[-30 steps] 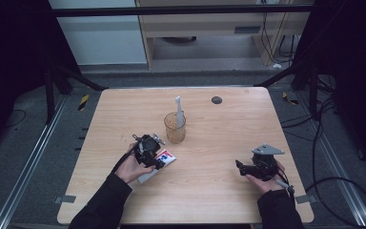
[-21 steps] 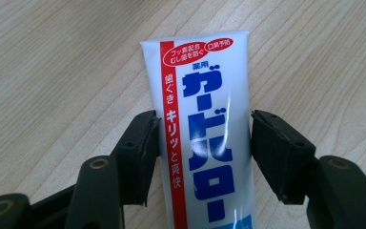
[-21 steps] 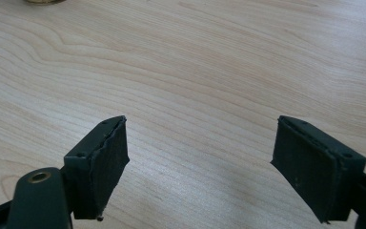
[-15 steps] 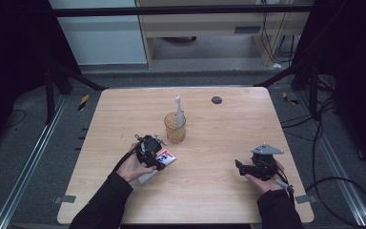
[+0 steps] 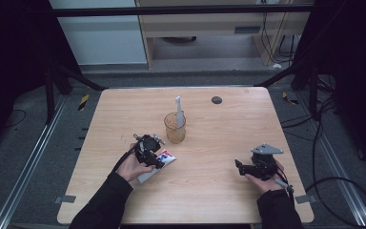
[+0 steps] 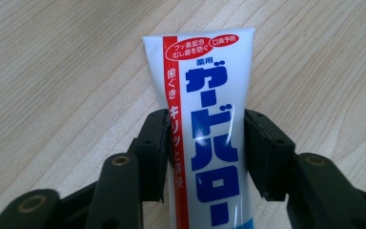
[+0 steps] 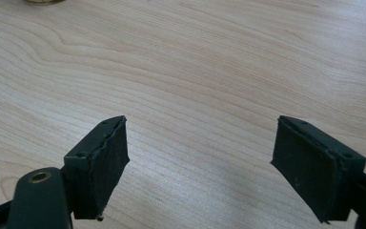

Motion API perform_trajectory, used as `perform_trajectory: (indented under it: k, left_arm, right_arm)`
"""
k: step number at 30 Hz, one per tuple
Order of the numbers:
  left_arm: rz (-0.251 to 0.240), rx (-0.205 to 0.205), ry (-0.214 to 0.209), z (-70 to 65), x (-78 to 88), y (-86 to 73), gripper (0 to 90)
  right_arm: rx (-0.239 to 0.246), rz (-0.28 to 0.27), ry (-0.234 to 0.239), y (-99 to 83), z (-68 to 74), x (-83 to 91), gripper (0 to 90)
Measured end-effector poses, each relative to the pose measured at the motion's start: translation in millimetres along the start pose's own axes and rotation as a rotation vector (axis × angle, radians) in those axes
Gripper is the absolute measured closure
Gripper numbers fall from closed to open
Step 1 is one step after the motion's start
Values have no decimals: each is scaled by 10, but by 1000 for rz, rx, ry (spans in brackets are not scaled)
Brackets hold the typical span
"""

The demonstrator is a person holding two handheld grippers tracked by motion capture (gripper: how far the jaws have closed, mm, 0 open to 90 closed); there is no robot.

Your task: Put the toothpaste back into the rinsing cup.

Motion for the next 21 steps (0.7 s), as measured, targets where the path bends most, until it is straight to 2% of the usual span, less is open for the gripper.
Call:
perform_trajectory:
  k: [7,11,12,15,17,18,21]
  left_arm:
    - [-18,23,2,1,47,2,647]
    - [-28,28,0,-4,69,2,678]
    - [-28,19,1,5,77,2,685]
    - [-29,30,2,12,99,-13,694]
    - [-37,32,9,33,134,-20,697]
    - [-45,32,11,46,164,-19,698]
    - [-82,40,15,67,292,-7,700]
  right_arm:
    - [1,5,-2,-11,-1,-3,194]
    - [1,6,-2,-13,0,-5,194]
    - [-7,10,4,-16,11,-2,194]
    - [4,9,-2,-21,3,-11,194]
    - [-4,11,4,-21,11,-1,194]
    - [7,8,-2,-22,0,-3,194]
    - [6,7,-3,-23,0,8,194]
Point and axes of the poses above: each handheld gripper's, and its own axes: x roughly backward along the jaws, y roughly out of its top, z roughly to its left, the point moved 10 cm from there along -x, roughly forward along the jaws, and after that the axes turned 2 degrees about z, right-handed, at the moved point
